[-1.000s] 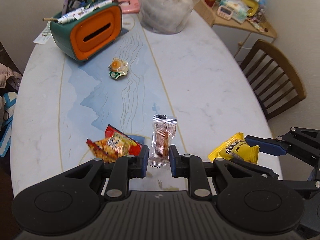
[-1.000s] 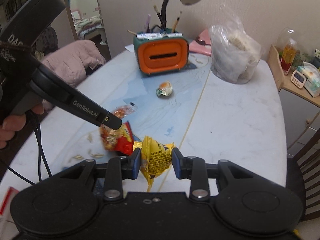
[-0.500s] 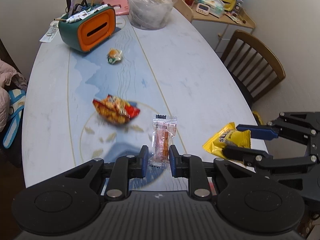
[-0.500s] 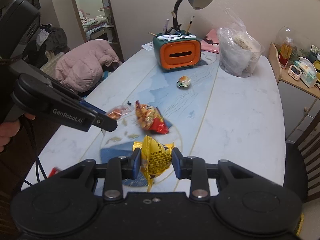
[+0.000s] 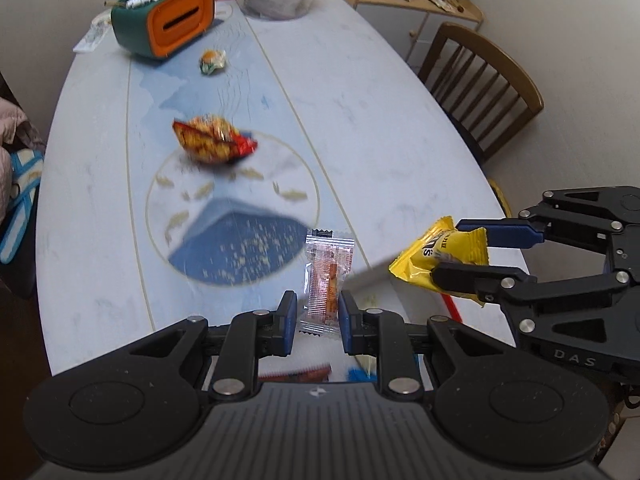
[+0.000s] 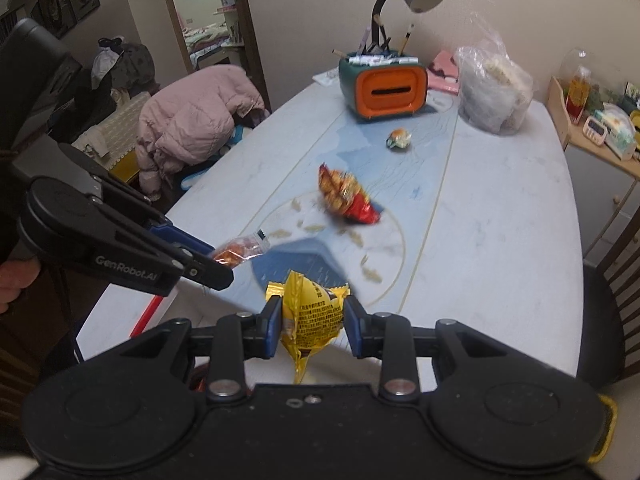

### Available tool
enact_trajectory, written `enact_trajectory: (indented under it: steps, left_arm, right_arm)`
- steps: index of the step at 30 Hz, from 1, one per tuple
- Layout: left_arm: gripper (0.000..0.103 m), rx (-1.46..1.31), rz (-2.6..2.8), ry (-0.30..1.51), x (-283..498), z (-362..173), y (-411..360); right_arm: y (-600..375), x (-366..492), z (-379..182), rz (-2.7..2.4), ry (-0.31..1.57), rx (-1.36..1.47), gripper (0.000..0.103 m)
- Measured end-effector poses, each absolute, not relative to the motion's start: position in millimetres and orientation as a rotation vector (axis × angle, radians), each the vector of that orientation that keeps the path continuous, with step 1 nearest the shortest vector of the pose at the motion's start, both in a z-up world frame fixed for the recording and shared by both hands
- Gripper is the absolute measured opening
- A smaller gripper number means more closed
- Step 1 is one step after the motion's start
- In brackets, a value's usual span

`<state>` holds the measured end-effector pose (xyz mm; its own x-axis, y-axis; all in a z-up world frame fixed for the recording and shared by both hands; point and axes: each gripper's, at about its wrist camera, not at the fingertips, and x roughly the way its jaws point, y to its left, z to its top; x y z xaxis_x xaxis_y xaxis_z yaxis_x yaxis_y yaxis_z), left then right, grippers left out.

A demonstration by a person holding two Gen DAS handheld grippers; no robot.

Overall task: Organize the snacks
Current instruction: 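Carry the stick candy and yellow packet over the box with both tools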

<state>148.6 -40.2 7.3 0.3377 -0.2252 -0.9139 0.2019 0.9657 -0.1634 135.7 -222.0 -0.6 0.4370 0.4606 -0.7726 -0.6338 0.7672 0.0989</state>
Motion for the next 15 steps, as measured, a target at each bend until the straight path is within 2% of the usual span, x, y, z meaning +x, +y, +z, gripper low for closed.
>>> enact_trajectory:
  steps: [15]
  left_arm:
    - [0.021, -0.063, -0.308, 1.358, 87, -61, -38]
  right_arm:
    - [-217, 81, -74, 0.692, 1.055, -0.201, 0.031]
